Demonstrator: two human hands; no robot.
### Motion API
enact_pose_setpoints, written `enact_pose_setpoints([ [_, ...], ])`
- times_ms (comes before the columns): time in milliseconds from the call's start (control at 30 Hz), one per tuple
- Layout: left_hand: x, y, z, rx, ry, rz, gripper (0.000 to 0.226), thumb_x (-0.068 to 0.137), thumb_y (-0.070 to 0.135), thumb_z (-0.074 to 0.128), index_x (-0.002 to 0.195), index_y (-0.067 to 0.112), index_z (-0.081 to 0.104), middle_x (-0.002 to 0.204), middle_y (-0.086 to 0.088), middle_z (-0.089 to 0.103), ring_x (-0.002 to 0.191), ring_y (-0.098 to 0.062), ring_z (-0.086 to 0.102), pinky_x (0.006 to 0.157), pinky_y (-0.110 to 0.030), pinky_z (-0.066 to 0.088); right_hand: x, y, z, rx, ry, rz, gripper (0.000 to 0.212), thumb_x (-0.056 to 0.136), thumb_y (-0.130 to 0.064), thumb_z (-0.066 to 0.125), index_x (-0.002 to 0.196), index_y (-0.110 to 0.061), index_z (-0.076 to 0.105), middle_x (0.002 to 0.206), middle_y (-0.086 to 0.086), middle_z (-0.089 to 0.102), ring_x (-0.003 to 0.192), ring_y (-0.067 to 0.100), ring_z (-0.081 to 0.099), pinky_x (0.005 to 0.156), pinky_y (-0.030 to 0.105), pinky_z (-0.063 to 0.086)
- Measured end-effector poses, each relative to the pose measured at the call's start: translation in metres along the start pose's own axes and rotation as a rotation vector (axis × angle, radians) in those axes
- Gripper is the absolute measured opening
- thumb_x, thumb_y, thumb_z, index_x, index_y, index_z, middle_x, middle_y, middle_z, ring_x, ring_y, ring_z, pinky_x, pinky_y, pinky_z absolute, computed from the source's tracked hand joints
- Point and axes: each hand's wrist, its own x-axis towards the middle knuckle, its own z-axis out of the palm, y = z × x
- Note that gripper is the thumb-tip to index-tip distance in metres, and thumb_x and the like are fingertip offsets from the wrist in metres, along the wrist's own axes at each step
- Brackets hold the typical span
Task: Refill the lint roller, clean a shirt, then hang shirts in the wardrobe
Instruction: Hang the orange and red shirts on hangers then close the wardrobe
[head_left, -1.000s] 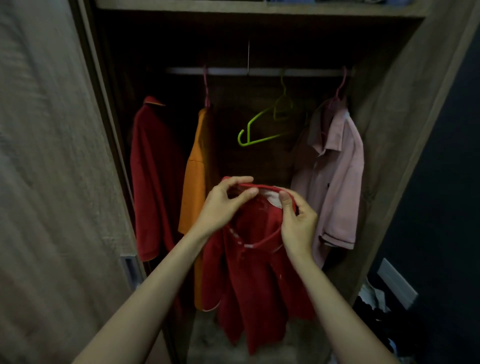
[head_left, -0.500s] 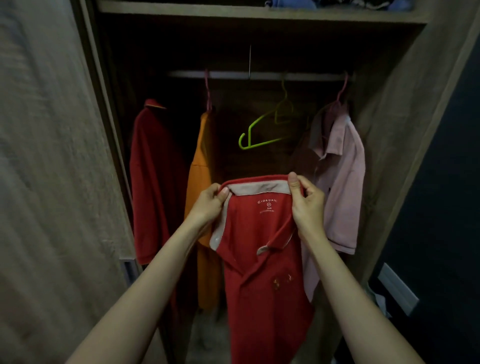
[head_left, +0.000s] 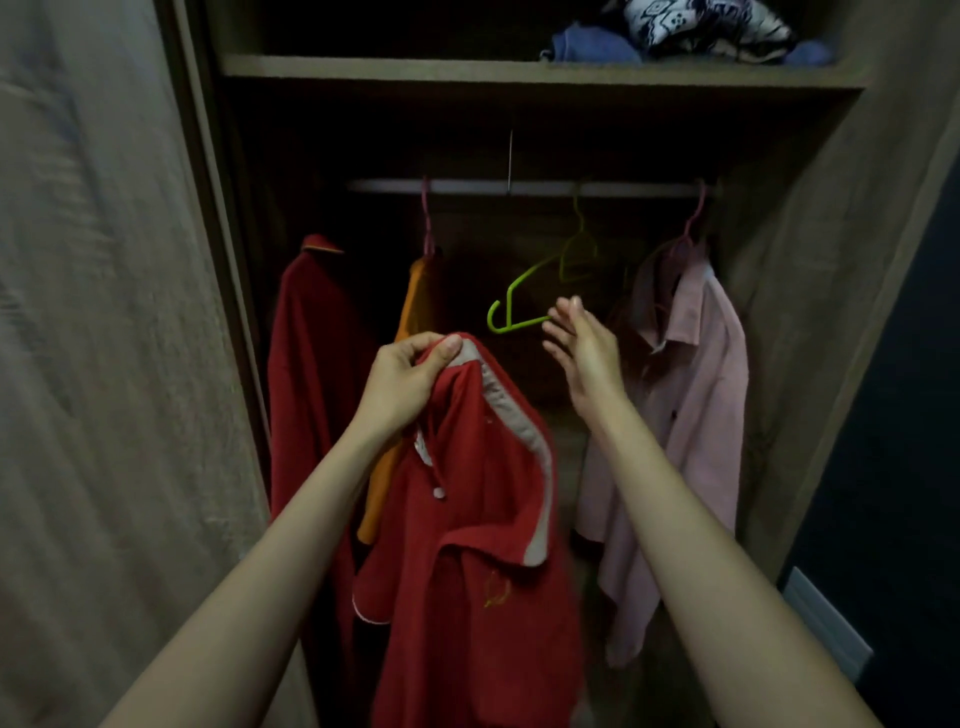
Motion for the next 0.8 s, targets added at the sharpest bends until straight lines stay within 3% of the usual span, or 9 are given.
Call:
enact_pose_setpoints([
  [67, 0.007, -0.002, -0.001, 0.021, -0.001, 0.007, 0.02, 0.095, 0.023, 0.06, 0.079, 0.017, 0.07, 0.07, 0.011, 0.064, 0.07, 0.001, 0.056, 0.071, -0.017, 0.044, 0.029, -0.005, 0.021, 0.141, 0.012, 0.091, 0.047, 0.1, -0.024, 0.045, 0.139, 0.001, 0.039, 0.14, 0.019, 0.045, 0.127, 0.029, 0.048, 0.098, 0.034, 0.043],
  [133, 0.012, -0.004, -0.005, 0.035, 0.005, 0.004, 0.021, 0.094, 0.025, 0.06, 0.081, 0.013, 0.071, 0.075, 0.004, 0.066, 0.073, -0.002, 0.058, 0.074, -0.021, 0.045, 0.051, -0.009, 0.042, 0.202, 0.059, 0.168, 0.05, 0.098, -0.025, 0.048, 0.14, 0.0, 0.037, 0.14, 0.02, 0.044, 0.13, 0.029, 0.044, 0.104, 0.034, 0.039],
  [200, 0.016, -0.008, -0.011, 0.054, 0.02, -0.001, 0.022, 0.094, 0.027, 0.061, 0.084, 0.012, 0.072, 0.078, -0.001, 0.068, 0.077, -0.006, 0.06, 0.078, -0.028, 0.046, 0.065, -0.011, 0.058, 0.214, 0.101, 0.228, 0.04, 0.097, -0.028, 0.051, 0.127, -0.002, 0.049, 0.118, 0.017, 0.056, 0.115, 0.025, 0.054, 0.086, 0.024, 0.047],
  [267, 0.018, -0.011, -0.017, 0.067, 0.028, -0.007, 0.021, 0.093, 0.031, 0.061, 0.083, 0.017, 0.073, 0.079, 0.0, 0.07, 0.077, -0.007, 0.063, 0.079, -0.03, 0.049, 0.076, -0.01, 0.069, 0.26, 0.129, 0.239, 0.021, 0.097, -0.025, 0.052, 0.1, -0.004, 0.055, 0.087, 0.011, 0.056, 0.084, 0.02, 0.06, 0.06, 0.017, 0.047],
  [367, 0.02, -0.013, -0.026, 0.085, 0.031, -0.015, 0.022, 0.092, 0.035, 0.062, 0.081, 0.019, 0.073, 0.079, -0.003, 0.071, 0.077, -0.01, 0.064, 0.08, -0.036, 0.051, 0.089, -0.006, 0.076, 0.365, 0.12, 0.242, 0.008, 0.1, -0.015, 0.045, 0.099, -0.01, 0.051, 0.081, 0.011, 0.058, 0.08, 0.024, 0.063, 0.073, 0.031, 0.052],
  [467, 0.019, -0.013, -0.033, 0.093, 0.05, -0.005, 0.025, 0.093, 0.034, 0.061, 0.077, 0.018, 0.071, 0.073, -0.001, 0.066, 0.072, -0.009, 0.059, 0.076, -0.035, 0.048, 0.095, -0.01, 0.072, 0.403, 0.118, 0.221, 0.016, 0.1, -0.011, 0.041, 0.086, -0.013, 0.049, 0.069, 0.005, 0.051, 0.057, 0.013, 0.049, 0.048, 0.02, 0.045],
  [533, 0.018, -0.011, -0.035, 0.075, 0.052, -0.017, 0.025, 0.093, 0.034, 0.061, 0.078, 0.016, 0.071, 0.074, -0.003, 0.067, 0.073, -0.01, 0.06, 0.077, -0.033, 0.048, 0.099, -0.016, 0.065, 0.433, 0.089, 0.223, 0.021, 0.1, -0.011, 0.039, 0.081, -0.015, 0.048, 0.067, 0.002, 0.046, 0.053, 0.01, 0.042, 0.045, 0.019, 0.037],
  [700, 0.011, -0.005, -0.024, 0.006, -0.028, -0.06, 0.03, 0.091, 0.032, 0.062, 0.086, 0.003, 0.069, 0.074, -0.004, 0.063, 0.071, -0.01, 0.056, 0.07, -0.025, 0.046, 0.073, -0.019, 0.032, 0.408, -0.071, 0.196, 0.018, 0.1, -0.01, 0.036, 0.096, -0.015, 0.053, 0.064, 0.0, 0.04, 0.038, 0.005, 0.038, 0.035, 0.016, 0.031],
  [800, 0.011, -0.002, -0.011, 0.019, -0.137, -0.057, 0.018, 0.091, 0.024, 0.063, 0.081, 0.011, 0.07, 0.069, 0.009, 0.066, 0.067, 0.0, 0.058, 0.066, -0.014, 0.046, 0.028, -0.01, -0.005, 0.126, -0.094, 0.177, 0.025, 0.099, -0.011, 0.035, 0.114, -0.012, 0.055, 0.052, -0.007, 0.038, 0.032, 0.0, 0.028, 0.031, 0.014, 0.02],
])
